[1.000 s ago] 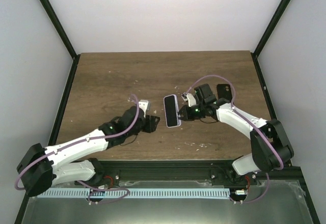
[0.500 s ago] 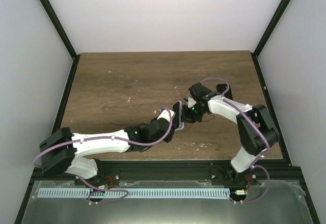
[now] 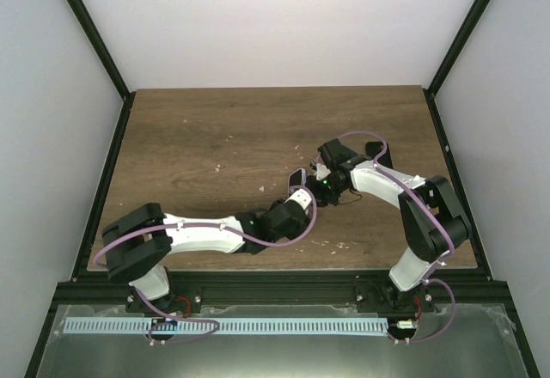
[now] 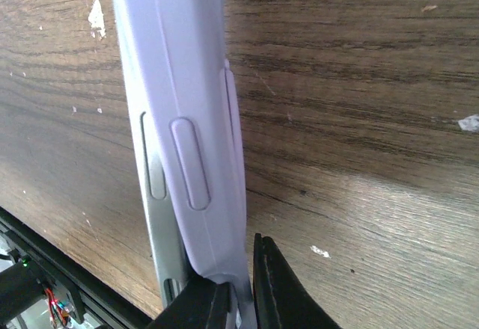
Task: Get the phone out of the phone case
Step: Remove the phone case from the phone.
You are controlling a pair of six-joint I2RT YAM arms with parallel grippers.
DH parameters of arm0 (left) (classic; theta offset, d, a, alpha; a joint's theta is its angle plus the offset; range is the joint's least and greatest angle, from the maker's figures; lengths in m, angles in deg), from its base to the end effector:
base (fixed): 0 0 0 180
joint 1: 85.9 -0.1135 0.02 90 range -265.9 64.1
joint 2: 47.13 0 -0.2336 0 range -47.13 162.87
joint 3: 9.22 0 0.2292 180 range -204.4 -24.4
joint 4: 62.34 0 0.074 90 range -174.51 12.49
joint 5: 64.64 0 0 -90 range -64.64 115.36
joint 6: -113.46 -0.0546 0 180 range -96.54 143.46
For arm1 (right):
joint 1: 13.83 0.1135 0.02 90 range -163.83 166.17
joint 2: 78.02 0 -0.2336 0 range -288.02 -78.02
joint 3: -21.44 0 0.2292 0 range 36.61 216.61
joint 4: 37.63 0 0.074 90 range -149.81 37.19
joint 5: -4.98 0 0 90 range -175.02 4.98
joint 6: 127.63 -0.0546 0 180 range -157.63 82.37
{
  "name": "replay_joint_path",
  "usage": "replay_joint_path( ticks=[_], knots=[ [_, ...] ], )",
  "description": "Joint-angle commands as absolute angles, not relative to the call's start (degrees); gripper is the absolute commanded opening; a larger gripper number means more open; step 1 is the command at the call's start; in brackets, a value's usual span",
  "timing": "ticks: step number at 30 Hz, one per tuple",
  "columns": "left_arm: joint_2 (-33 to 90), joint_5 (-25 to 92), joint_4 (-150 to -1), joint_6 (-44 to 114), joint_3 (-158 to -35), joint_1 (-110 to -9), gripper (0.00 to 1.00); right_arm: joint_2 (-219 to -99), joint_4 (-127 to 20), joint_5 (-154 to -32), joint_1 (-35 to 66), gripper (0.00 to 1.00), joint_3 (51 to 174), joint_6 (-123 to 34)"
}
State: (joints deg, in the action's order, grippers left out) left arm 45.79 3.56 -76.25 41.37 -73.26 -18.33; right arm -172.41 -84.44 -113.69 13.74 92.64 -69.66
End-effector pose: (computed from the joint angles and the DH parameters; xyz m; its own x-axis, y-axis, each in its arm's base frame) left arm 0.1424 -0.2918 0.1514 -0.4786 0.4111 -0.7759 0.6380 0.7699 0.0144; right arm 0.2452 0.1576 0.1416 -0.9987 0.0035 -0.0509 -0.0258 0.8256 0.5636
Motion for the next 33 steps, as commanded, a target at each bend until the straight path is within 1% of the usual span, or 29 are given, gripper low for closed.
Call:
replay_joint_path(
  ticks=[1, 4, 8, 14, 18, 33],
  knots=[
    [48.4, 2.2, -75.2, 40.6, -75.7, -18.1, 0.57, -172.7, -82.3, -116.1, 14.0, 0.01, 93.1, -70.0],
    [50.2, -0.5, -78.0, 41.4, -77.4, -18.0, 0.55, -173.4, -82.1, -116.5, 14.0, 0.01, 93.1, -70.0],
    [50.5, -1.2, -78.2, 42.0, -77.1, -18.1, 0.54, -174.1, -81.9, -116.7, 14.1, 0.01, 93.2, -69.9],
    [47.5, -2.0, -74.9, 43.2, -73.4, -18.1, 0.61, -174.7, -82.0, -116.8, 14.0, 0.01, 93.5, -69.6],
    [46.2, -4.6, -74.6, 44.5, -72.3, -18.5, 0.62, -174.5, -82.3, -115.9, 13.9, 0.01, 93.7, -69.6],
    [54.1, -2.9, -77.8, 44.3, -76.1, -19.4, 0.59, -174.8, -82.3, -117.7, 13.5, 0.01, 93.8, -69.9]
  ],
)
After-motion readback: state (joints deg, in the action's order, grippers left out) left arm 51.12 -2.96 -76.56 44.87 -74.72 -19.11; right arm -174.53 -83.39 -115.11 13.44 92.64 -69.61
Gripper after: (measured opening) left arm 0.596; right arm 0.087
